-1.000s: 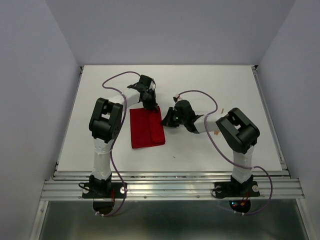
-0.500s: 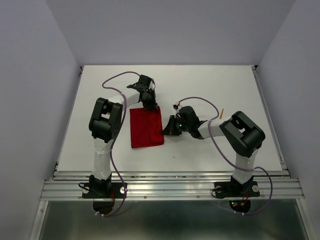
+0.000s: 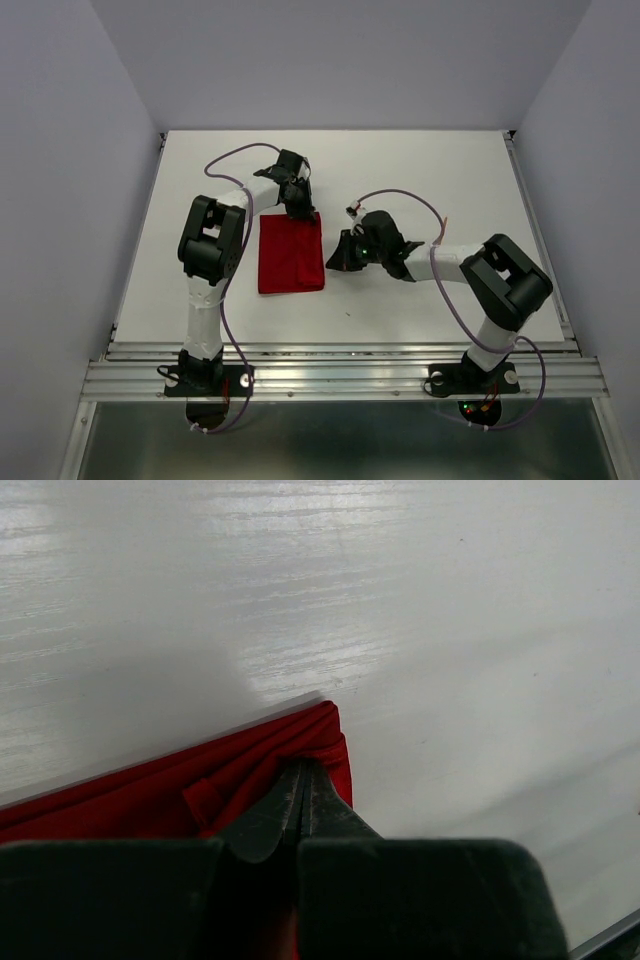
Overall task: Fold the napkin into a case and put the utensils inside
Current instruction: Smooth out the 2/3-rectangle-folded napkin at the center of the board.
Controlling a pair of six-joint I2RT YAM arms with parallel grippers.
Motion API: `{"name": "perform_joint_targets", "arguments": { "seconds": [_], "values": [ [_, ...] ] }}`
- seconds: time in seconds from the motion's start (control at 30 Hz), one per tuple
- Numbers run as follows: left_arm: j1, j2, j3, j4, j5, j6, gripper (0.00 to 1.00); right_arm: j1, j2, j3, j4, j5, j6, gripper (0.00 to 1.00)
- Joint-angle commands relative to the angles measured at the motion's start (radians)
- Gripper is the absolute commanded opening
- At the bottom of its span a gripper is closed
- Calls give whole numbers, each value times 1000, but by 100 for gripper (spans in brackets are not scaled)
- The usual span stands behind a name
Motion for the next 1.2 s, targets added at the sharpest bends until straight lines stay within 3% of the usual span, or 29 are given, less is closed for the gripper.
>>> {"name": "perform_joint_targets", "arguments": {
  "seconds": [0.0, 0.43, 0.87, 1.17],
  "values": [
    [3, 30, 15, -33, -31, 18, 0, 25, -66, 12, -20, 10, -41, 5],
    [5, 31, 20, -37, -27, 15, 0, 76, 125, 18, 6, -36, -57, 4],
    [5, 27, 10, -30, -27, 16, 0, 87, -20, 80, -75, -1, -87, 4],
    [5, 28, 10, -31, -27, 15, 0, 105, 84, 77, -31, -64, -78, 4]
  ]
}}
